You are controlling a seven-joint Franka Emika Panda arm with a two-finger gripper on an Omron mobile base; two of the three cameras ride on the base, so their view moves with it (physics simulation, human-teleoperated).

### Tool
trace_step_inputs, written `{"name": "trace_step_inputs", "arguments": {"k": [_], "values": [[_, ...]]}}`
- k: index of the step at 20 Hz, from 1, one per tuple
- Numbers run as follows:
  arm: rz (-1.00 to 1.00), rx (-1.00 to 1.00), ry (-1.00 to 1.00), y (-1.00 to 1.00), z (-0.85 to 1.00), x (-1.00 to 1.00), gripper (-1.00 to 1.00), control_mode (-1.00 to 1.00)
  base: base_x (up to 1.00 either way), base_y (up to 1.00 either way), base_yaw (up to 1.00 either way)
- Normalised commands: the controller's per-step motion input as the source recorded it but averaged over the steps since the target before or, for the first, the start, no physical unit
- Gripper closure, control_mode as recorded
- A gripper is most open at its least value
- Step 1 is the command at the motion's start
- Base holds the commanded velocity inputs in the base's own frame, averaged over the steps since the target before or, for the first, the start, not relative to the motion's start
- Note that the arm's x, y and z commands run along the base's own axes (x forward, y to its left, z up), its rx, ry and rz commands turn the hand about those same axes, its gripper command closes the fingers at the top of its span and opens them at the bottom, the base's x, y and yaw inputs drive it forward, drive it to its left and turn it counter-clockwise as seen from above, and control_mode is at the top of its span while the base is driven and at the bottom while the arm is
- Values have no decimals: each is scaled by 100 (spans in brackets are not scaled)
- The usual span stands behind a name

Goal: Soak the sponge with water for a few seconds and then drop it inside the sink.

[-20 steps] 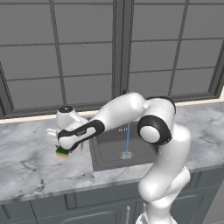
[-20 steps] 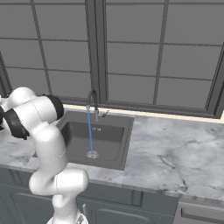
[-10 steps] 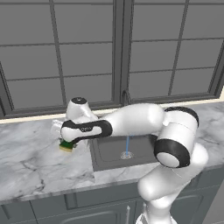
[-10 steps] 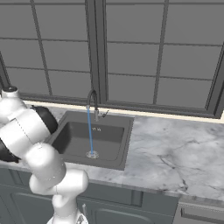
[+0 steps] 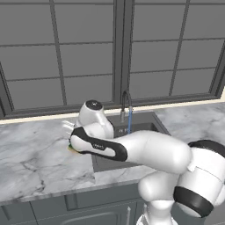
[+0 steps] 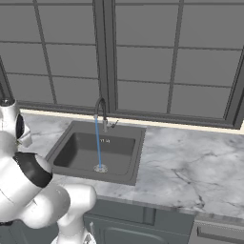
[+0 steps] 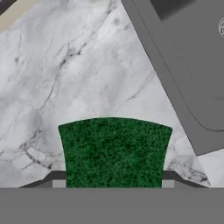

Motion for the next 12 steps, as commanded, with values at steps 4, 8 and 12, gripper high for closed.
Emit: {"name": "trace_step_inputs", "arguments": {"k": [4,8,12], "values": [[0,-1,-4,-34,33,-28,100,-100,0,0,0],[0,-8,0,-42,32,-6,100,-100,0,0,0],[0,-9,0,-45,27,-3,100,-100,0,0,0]]}}
